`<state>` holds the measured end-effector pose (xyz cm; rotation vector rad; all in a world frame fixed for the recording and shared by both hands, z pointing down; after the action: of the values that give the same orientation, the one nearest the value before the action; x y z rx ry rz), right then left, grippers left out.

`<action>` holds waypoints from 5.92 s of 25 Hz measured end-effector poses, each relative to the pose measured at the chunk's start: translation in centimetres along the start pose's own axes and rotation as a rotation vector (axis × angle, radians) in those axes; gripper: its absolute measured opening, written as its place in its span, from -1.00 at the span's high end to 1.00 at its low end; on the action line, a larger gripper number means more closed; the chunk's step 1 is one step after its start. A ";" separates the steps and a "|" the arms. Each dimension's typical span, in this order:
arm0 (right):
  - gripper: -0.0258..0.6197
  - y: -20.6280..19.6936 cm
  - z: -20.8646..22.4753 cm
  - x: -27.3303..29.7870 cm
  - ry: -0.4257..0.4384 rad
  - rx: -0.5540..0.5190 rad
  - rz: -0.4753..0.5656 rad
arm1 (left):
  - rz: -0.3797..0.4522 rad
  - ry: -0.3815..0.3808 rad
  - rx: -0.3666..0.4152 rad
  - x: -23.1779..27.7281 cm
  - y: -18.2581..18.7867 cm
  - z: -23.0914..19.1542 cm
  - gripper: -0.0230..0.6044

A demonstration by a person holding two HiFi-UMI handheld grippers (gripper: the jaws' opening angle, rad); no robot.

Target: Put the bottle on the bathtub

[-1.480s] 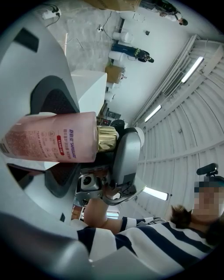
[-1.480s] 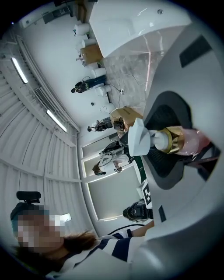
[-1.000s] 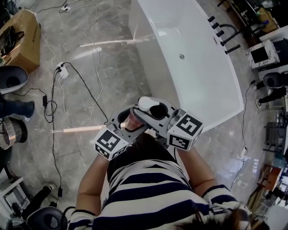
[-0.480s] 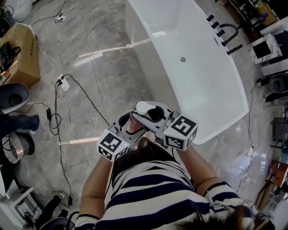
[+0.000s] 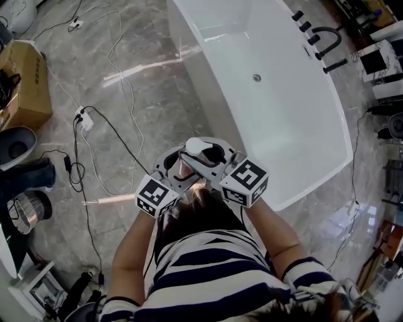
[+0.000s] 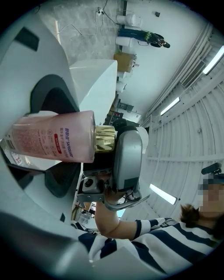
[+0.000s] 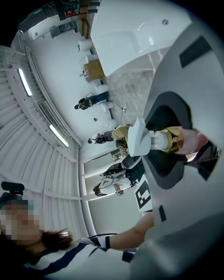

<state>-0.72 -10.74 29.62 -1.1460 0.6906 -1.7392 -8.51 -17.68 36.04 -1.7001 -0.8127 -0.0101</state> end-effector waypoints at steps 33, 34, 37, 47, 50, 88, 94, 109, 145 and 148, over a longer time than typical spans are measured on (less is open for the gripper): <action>0.45 -19.8 19.4 10.8 -0.319 0.170 -0.160 | -0.383 -0.175 -0.070 17.4 -18.7 -14.2 -0.01; 0.45 -20.5 20.0 11.3 -0.323 0.171 -0.168 | -0.392 -0.175 -0.079 18.1 -19.4 -14.5 0.00; 0.45 -22.9 21.8 12.8 -0.331 0.186 -0.185 | -0.398 -0.169 -0.127 19.5 -21.6 -15.8 0.00; 0.45 -29.9 25.3 16.4 -0.392 0.210 -0.215 | -0.479 -0.194 -0.106 21.7 -28.6 -18.2 0.04; 0.45 -32.0 26.9 17.4 -0.428 0.224 -0.219 | -0.478 -0.175 -0.137 21.5 -30.2 -18.6 0.08; 0.37 -41.7 33.6 23.1 -0.634 0.177 -0.345 | -0.411 -0.041 -0.240 21.4 -36.7 -21.5 0.21; 0.35 -41.6 32.7 23.8 -0.561 0.153 -0.396 | -0.405 -0.047 -0.244 21.0 -35.9 -21.4 0.21; 0.25 -38.2 31.2 21.7 -0.562 0.209 -0.420 | -0.337 -0.053 -0.311 19.0 -30.7 -20.6 0.21; 0.79 -16.5 15.6 4.7 -0.696 0.477 -0.167 | -0.291 0.236 -0.414 6.9 -7.7 -13.1 0.71; 0.81 -14.7 14.6 3.6 -0.668 0.480 -0.142 | -0.275 0.259 -0.419 5.7 -6.1 -12.3 0.72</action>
<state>6.39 -7.33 49.06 -1.3310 -0.2079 -1.3881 -2.37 -25.04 47.41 -1.9090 -0.8819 -0.6141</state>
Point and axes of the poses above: the fingertips, and each gripper's own axes: x forward along the fingers, z to its right, y out of its top, the point moved 8 cm from there along -x, backward along the fingers, and after that the axes turned 7 degrees about -z, right-handed, at the moved point
